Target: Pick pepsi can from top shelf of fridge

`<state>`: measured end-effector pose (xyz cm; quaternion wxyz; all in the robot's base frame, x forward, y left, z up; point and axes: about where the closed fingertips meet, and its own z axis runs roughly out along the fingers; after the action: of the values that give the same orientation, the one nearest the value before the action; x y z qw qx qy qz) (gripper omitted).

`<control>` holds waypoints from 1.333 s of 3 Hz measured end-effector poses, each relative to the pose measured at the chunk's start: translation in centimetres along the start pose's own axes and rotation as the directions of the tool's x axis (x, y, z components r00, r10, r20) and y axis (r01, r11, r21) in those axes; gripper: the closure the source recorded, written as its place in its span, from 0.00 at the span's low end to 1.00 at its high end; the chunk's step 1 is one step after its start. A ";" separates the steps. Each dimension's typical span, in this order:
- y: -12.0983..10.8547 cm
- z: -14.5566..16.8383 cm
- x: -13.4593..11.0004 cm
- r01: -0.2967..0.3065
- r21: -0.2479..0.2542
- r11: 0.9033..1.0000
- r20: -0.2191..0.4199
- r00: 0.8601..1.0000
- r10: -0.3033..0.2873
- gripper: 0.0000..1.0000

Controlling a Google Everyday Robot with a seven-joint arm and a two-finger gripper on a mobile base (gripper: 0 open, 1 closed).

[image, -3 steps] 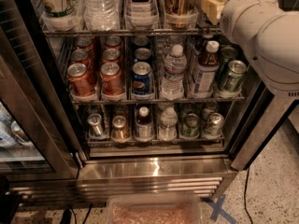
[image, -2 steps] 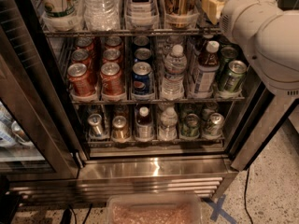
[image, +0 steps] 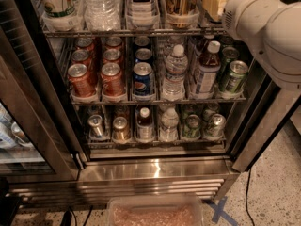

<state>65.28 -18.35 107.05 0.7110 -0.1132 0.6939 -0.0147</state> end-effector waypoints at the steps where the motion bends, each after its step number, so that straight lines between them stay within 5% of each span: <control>1: 0.3 0.0 0.0 0.000 -0.011 1.000 -0.002 1.000 0.000 1.00; 4: -0.2 -0.6 -3.2 -0.046 0.009 0.999 0.069 0.997 0.045 1.00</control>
Offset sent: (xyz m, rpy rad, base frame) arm -0.0008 0.0027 -0.0005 0.0019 0.0000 0.0122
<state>64.59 -18.03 110.27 0.7352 -0.0941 0.6713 0.0016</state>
